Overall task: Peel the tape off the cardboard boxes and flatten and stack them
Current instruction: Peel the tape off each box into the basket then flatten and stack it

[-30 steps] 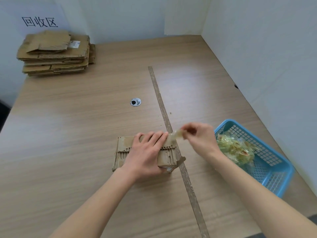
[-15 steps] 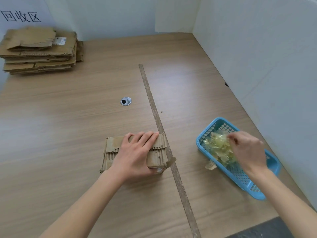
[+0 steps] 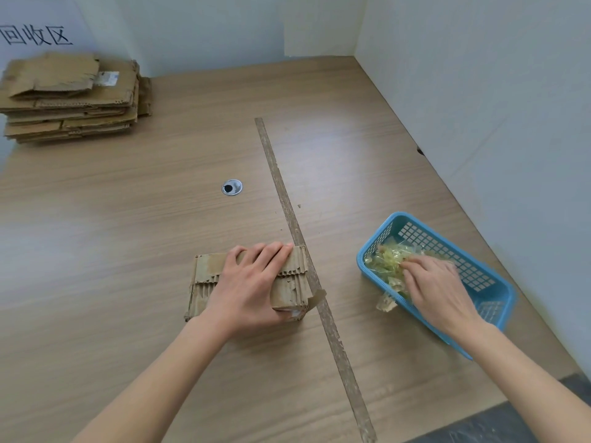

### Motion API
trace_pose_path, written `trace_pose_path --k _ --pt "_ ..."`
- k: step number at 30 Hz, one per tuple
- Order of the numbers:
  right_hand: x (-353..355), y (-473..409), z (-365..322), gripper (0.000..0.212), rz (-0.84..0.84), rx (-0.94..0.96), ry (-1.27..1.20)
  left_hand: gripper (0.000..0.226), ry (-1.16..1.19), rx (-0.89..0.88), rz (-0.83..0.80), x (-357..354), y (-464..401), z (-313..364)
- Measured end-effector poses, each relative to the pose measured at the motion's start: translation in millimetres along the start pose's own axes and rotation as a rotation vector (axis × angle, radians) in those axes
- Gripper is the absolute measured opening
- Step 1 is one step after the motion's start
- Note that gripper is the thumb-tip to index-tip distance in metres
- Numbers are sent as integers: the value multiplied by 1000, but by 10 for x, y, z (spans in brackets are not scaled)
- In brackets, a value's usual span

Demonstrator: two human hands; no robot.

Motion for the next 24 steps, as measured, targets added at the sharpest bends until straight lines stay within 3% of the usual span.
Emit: trace_pose_path --k 4,6,9,12,14,17,20,22,24 --pt "91 -41 -26 29 -27 -103 -351 113 0 -4 14 3 5 1" --pt "107 -48 -10 30 -4 -181 -283 112 1 -7 16 1 6 5" --pt "131 -22 -296 37 150 -94 -137 112 -3 -10 21 2 2 5" --pt "4 79 -1001 58 -138 31 -482 111 1 -9 25 6 -2 10" --pt "-114 169 -1374 49 -236 22 -683 110 9 -5 29 8 -3 22" --pt "-224 188 -1449 7 -137 -195 -930 112 10 17 19 23 -13 12" --pt "-245 133 -1190 10 -151 -368 -945 112 -4 26 9 29 -17 5" --pt "-122 49 -853 13 33 -505 -897 112 1 25 6 26 -27 6" --pt "110 -48 -536 11 257 -503 -829 113 -3 30 13 23 -29 -5"
Point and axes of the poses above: each hand's wrist, its own y-axis away from the middle knuckle, its own x-axis out of the back of the hand, z = x × y, the point moved 3 cm from there along -y, towards the middle knuckle, and after that the axes turned 7 degrees about y, right-handed, at the moved point
